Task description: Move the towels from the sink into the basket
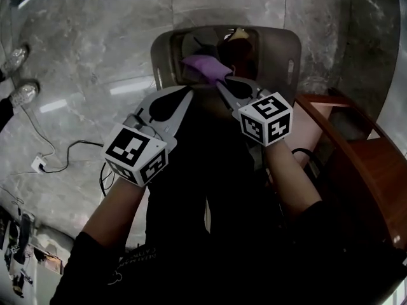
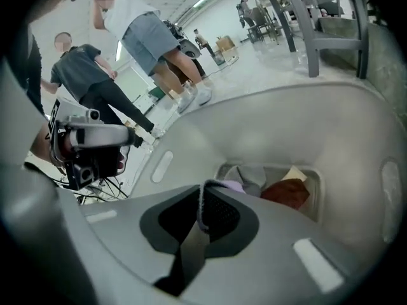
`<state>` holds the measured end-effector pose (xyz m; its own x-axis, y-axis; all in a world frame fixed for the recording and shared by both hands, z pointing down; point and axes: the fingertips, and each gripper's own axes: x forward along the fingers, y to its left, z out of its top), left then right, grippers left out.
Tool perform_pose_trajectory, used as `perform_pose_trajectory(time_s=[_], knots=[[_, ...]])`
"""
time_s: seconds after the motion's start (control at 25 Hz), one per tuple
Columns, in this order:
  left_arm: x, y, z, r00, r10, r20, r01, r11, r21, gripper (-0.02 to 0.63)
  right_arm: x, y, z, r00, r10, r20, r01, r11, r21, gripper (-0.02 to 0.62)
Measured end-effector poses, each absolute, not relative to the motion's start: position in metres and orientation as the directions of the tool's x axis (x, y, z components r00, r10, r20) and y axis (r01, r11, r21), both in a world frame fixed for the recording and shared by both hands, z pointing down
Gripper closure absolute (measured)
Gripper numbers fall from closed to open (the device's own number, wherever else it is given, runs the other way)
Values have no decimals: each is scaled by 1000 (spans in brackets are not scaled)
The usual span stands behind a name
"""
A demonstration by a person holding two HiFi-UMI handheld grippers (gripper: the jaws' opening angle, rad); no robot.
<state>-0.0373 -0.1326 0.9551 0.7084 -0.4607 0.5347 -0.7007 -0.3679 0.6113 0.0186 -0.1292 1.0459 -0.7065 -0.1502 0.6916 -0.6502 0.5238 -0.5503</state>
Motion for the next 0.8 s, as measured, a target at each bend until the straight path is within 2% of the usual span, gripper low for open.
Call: perform_pose_trajectory(time_s=[0.32, 0.4, 0.56, 0.72, 0.8], knots=[[-34, -133, 985, 730, -416, 543, -680, -353, 643, 601, 14, -120, 1098, -683, -10, 730, -629, 516, -581, 565], [-36, -130, 986, 732, -406, 547, -679, -365, 637, 601, 10, -118, 1101, -694, 12, 719, -622, 492, -609, 501], [-39, -128, 981, 728, -419, 542, -682, -364, 634, 601, 14, -122, 1100, -687, -26, 726, -654, 457, -602, 480], [-41, -120, 971, 719, -450, 530, -689, -355, 632, 601, 22, -121, 1089, -653, -69, 754, -690, 466, -555, 385], [-41, -112, 967, 709, -462, 532, -697, -345, 629, 601, 29, -117, 1080, -631, -97, 770, -714, 461, -527, 374]])
